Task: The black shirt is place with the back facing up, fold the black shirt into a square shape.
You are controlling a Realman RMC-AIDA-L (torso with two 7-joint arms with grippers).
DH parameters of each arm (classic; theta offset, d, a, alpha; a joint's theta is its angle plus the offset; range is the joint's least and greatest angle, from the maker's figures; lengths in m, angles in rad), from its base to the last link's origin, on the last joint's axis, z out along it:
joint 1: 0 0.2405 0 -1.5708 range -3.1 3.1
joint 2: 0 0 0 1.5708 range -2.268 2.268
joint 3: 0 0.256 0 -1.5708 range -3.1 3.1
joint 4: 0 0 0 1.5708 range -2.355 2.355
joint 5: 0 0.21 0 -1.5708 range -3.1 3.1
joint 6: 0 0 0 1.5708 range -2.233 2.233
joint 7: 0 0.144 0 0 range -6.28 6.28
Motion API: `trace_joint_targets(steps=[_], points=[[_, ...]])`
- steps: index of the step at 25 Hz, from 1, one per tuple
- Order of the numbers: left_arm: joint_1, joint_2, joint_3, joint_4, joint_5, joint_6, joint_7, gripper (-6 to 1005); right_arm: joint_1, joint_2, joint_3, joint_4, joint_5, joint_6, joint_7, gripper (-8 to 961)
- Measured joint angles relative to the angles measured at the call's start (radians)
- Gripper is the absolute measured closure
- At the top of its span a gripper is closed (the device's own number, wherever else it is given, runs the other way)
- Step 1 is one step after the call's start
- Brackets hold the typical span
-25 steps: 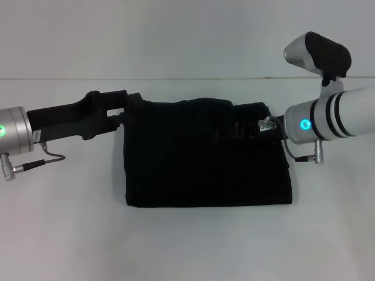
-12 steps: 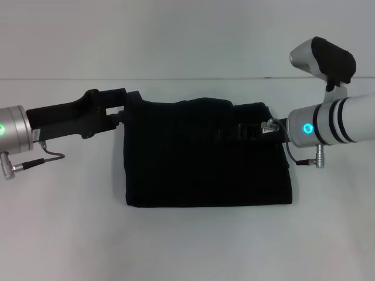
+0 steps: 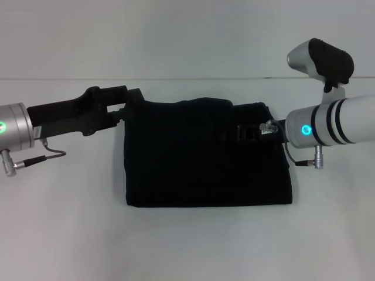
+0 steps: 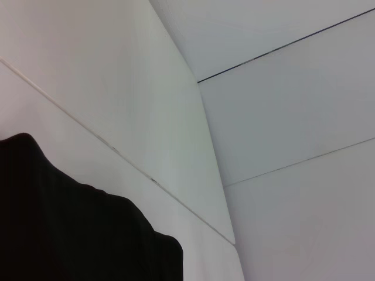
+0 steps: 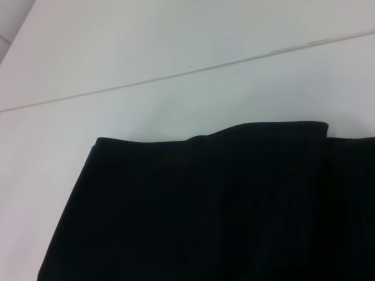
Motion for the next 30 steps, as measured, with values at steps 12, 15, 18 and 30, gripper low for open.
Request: trace_joint_targets(steps=[12, 15, 18, 30], points=[[0.000, 0.000, -0.015, -0.003, -0.001, -0.002, 0.000, 420, -0.003, -0.001, -0.006, -0.008, 0.004, -0.003, -0.004, 800], [0.001, 0.000, -0.017, -0.003, -0.002, -0.001, 0.000, 419, 0.001, -0.001, -0.006, -0.012, 0.004, -0.015, -0.019, 886], [0.003, 0.000, -0.025, -0.003, -0.002, 0.000, 0.000, 419, -0.002, -0.002, -0.004, -0.038, 0.004, -0.041, -0.017, 923], [0.009, 0.000, -0.027, -0.003, -0.036, 0.000, 0.000, 419, -0.114, -0.007, -0.094, -0.387, -0.032, -0.241, 0.178, 943]])
